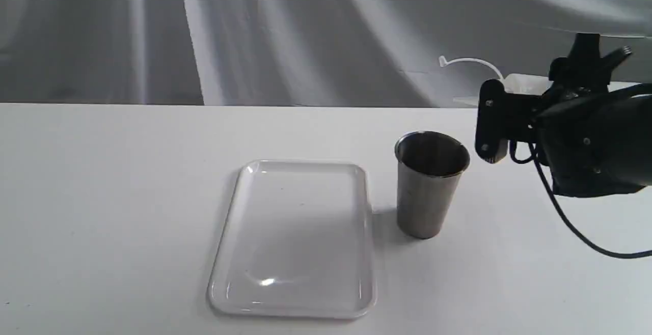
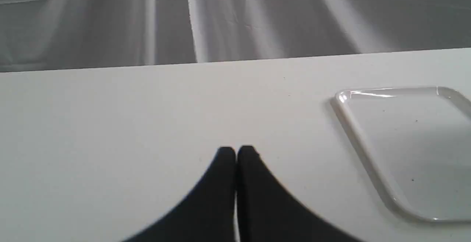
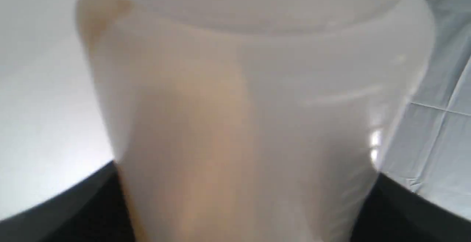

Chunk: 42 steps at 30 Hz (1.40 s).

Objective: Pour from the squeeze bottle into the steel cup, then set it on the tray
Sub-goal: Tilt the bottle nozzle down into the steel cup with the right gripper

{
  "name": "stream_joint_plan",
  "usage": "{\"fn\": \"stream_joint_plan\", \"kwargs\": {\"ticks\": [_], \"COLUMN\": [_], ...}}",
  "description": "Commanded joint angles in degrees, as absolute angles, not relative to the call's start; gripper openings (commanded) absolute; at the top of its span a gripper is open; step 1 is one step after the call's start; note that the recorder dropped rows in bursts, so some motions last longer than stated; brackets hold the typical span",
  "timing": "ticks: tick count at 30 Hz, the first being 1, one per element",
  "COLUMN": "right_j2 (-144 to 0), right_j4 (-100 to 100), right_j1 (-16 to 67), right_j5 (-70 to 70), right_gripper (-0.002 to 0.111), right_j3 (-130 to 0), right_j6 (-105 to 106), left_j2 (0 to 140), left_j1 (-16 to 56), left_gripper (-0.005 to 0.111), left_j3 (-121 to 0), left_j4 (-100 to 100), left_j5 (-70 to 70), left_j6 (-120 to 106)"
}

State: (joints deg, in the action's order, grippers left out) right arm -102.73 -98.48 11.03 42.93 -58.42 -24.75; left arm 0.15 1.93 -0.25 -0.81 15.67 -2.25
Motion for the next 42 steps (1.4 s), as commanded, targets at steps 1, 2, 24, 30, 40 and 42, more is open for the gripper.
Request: {"fn": "stream_joint_plan", "kwargs": {"ticks": [1, 2, 24, 30, 40, 42], "right_j2": [-102.71, -102.84, -102.93, -102.93, -102.93, -102.93], "right_j4": [-99.95, -99.95, -99.95, -99.95, -99.95, -99.95], "right_j1": [11.62, 11.89, 12.13, 12.45, 13.23, 13.23], "right_j5": [44.86, 44.85, 43.55, 43.66, 44.64, 44.07], "right_gripper": [0.0, 0.0, 0.0, 0.0, 0.0, 0.0], "right_j3": [-59.43, -59.43, -59.43, -59.43, -62.77, -62.77], "right_j6": [-22.32, -22.08, -7.65, -5.49, 1.48, 2.89], "left_j2": [0.0, 0.0, 0.0, 0.0, 0.0, 0.0], "left_j1": [2.24, 2.24, 2.24, 2.24, 2.24, 2.24], "left_gripper": [0.0, 0.0, 0.0, 0.0, 0.0, 0.0], "left_j3": [0.0, 0.0, 0.0, 0.0, 0.0, 0.0], "left_j4": [-0.87, -0.87, -0.87, -0.87, -0.87, -0.87], "left_j5": [15.24, 15.24, 15.24, 15.24, 15.24, 15.24], "left_j6": [-2.11, -2.11, -2.09, -2.09, -1.97, -1.97]}}
